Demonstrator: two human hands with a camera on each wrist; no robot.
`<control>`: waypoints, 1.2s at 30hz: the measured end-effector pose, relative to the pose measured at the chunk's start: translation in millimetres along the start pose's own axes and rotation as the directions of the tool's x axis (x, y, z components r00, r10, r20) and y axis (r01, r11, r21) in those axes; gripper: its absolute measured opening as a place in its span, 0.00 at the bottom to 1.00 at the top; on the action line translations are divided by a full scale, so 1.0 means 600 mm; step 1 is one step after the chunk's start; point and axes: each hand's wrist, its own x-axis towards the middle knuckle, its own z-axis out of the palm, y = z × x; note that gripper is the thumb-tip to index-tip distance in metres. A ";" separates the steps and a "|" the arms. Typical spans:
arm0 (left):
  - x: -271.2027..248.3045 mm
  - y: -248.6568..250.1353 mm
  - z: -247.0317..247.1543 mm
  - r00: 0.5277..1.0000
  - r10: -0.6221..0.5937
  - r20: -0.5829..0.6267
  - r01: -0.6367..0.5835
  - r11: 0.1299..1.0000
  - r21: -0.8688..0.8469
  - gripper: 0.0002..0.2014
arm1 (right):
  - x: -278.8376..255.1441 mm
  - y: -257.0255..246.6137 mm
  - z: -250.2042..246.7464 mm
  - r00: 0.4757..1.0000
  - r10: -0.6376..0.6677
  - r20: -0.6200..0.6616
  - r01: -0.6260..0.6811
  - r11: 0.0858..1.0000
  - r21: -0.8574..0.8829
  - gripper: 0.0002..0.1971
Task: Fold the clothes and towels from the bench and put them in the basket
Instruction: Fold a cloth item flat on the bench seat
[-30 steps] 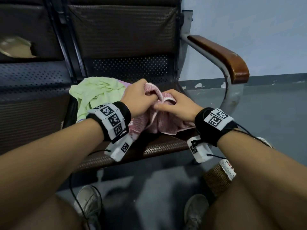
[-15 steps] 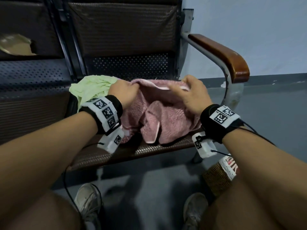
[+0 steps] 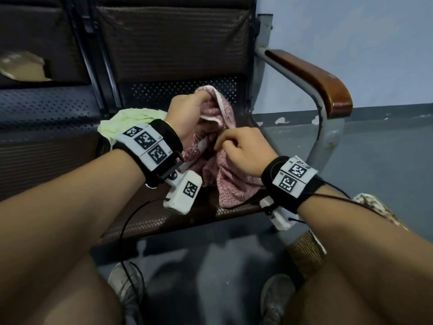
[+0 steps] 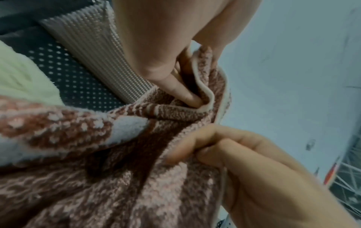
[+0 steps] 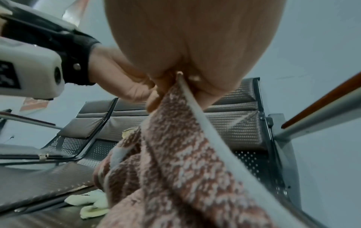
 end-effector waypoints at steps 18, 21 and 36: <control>0.024 -0.023 -0.028 0.996 0.065 -0.069 -0.056 0.992 0.114 0.14 | 0.063 0.009 0.023 0.904 0.352 -0.245 -0.231 0.881 0.413 0.22; 0.035 -0.021 -0.036 0.979 0.036 -0.200 -0.027 0.998 0.049 0.14 | 0.061 0.016 0.020 0.959 0.207 -0.195 -0.175 0.970 0.169 0.21; 0.079 -0.036 -0.145 0.889 0.096 -0.447 0.050 0.951 0.305 0.17 | 0.027 0.086 -0.020 0.972 0.192 0.132 -0.162 0.964 -0.212 0.21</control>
